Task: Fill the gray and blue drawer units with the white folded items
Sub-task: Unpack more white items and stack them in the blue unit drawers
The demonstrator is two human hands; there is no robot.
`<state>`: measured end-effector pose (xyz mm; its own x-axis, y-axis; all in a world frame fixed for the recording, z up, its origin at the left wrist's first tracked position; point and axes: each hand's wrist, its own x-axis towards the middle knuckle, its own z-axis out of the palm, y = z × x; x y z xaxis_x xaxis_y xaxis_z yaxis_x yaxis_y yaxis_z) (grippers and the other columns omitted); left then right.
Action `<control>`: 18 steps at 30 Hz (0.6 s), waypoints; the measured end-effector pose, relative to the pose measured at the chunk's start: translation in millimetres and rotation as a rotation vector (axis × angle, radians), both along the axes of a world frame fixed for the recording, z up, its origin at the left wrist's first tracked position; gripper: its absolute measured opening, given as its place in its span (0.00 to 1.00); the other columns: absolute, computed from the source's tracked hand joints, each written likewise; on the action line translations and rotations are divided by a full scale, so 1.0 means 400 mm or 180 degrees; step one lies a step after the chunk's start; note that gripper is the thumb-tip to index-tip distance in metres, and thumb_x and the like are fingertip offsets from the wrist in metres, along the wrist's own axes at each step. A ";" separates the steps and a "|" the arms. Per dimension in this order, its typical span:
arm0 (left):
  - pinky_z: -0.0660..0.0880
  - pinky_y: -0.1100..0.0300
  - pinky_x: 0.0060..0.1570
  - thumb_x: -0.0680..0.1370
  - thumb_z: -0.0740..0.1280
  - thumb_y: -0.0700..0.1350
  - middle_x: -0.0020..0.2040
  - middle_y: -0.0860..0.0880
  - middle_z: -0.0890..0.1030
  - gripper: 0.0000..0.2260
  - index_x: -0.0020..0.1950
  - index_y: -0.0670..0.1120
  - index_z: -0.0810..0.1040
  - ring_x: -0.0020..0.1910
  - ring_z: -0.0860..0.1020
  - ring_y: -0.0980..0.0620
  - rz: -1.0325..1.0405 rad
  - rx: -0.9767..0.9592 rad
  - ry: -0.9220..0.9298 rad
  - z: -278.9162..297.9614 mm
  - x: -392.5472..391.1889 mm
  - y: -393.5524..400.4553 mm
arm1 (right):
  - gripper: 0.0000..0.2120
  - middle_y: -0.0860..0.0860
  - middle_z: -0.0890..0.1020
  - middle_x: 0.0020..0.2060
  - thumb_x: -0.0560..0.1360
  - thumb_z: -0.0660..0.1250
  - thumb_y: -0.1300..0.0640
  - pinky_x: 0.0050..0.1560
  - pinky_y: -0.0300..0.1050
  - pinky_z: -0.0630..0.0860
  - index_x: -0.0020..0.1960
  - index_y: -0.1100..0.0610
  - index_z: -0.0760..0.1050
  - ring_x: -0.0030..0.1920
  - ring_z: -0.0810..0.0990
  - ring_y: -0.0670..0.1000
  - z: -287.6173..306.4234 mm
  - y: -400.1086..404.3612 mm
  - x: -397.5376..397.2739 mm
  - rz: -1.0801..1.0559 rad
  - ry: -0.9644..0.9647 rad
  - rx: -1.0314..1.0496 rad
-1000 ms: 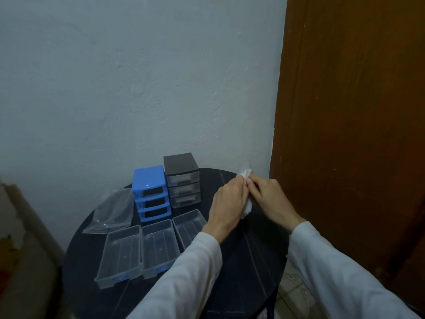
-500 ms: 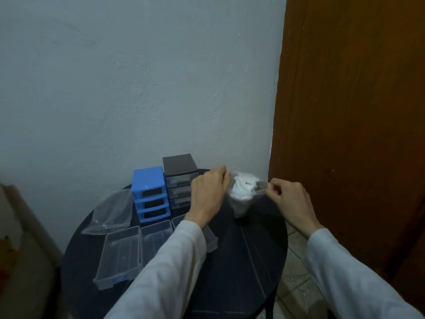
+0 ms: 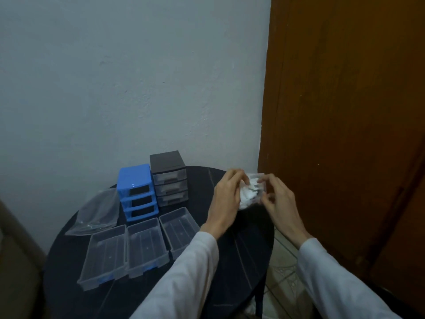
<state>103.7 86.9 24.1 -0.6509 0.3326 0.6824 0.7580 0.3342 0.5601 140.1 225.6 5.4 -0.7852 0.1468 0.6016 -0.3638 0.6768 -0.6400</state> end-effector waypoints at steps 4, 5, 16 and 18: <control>0.72 0.50 0.62 0.79 0.60 0.40 0.59 0.47 0.77 0.11 0.60 0.45 0.76 0.58 0.75 0.51 -0.0252 0.0076 -0.0337 -0.035 0.012 0.041 | 0.16 0.44 0.73 0.54 0.76 0.63 0.65 0.44 0.28 0.75 0.62 0.54 0.72 0.49 0.75 0.39 -0.025 0.008 0.007 -0.0085 -0.0107 -0.0163; 0.70 0.46 0.64 0.79 0.61 0.41 0.59 0.48 0.77 0.11 0.60 0.47 0.75 0.58 0.75 0.52 -0.0264 0.0085 -0.0361 -0.043 0.012 0.049 | 0.15 0.43 0.74 0.53 0.77 0.63 0.62 0.43 0.28 0.74 0.62 0.53 0.72 0.48 0.74 0.38 -0.028 0.010 0.010 -0.0180 -0.0099 -0.0180; 0.66 0.70 0.60 0.76 0.64 0.34 0.61 0.48 0.76 0.18 0.64 0.46 0.72 0.58 0.71 0.59 -0.0523 -0.0572 -0.0620 -0.073 -0.016 0.075 | 0.16 0.49 0.76 0.56 0.73 0.68 0.49 0.55 0.48 0.73 0.59 0.53 0.76 0.56 0.73 0.48 -0.082 0.047 -0.013 -0.0984 -0.0524 0.0663; 0.65 0.76 0.57 0.75 0.65 0.34 0.61 0.48 0.76 0.18 0.64 0.46 0.72 0.58 0.71 0.60 -0.0470 -0.0669 -0.0614 -0.087 -0.027 0.076 | 0.15 0.49 0.75 0.58 0.73 0.67 0.49 0.56 0.46 0.68 0.58 0.52 0.77 0.58 0.70 0.49 -0.092 0.044 -0.022 -0.1083 -0.0642 0.0944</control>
<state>93.0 117.2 -10.5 -0.6959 0.5537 0.4574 0.6934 0.3523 0.6286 131.2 243.4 -31.3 -0.8276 0.2605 0.4972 0.0208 0.8994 -0.4366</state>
